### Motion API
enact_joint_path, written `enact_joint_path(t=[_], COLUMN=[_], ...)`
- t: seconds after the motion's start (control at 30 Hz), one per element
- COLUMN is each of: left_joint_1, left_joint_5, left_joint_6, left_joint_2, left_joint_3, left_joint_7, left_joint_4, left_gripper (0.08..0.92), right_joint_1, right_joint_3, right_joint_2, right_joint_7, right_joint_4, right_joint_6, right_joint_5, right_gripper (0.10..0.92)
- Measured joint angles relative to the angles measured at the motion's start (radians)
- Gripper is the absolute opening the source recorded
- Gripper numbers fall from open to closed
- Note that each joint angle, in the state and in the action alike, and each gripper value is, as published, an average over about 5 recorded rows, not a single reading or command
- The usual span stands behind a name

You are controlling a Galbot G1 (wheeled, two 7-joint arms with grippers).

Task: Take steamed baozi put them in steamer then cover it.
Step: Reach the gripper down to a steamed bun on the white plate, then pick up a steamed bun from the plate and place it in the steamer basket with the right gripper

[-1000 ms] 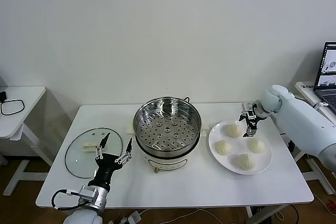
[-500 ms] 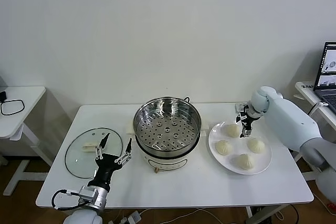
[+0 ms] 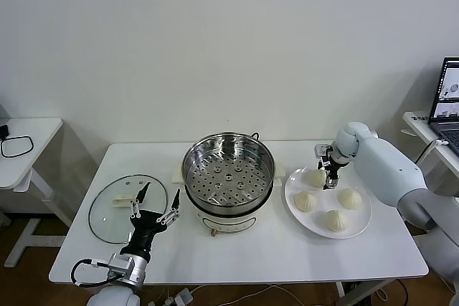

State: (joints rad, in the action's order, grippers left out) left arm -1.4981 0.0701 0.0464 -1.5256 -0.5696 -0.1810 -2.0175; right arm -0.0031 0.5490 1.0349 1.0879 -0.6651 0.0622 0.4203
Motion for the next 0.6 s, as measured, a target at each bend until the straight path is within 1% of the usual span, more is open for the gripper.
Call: enact_joint_path(t=[0.6], left_joint_1=[-0.001], left_joint_5=[0.000], left_joint_6=[0.002], left_joint_2=[-0.006], left_joint_3=[0.002], left_joint_7=[0.004], left_joint_4=[-0.001], left_gripper=[0.823], right_joint_1=[0.000], right_joint_3=[0.015], right_joint_2=[-0.009], right_joint_7=[-0.006], right_joint_4=[-0.024], right_joint_6=[-0.001], right_joint_5=[-0.013], right_gripper=[0.706])
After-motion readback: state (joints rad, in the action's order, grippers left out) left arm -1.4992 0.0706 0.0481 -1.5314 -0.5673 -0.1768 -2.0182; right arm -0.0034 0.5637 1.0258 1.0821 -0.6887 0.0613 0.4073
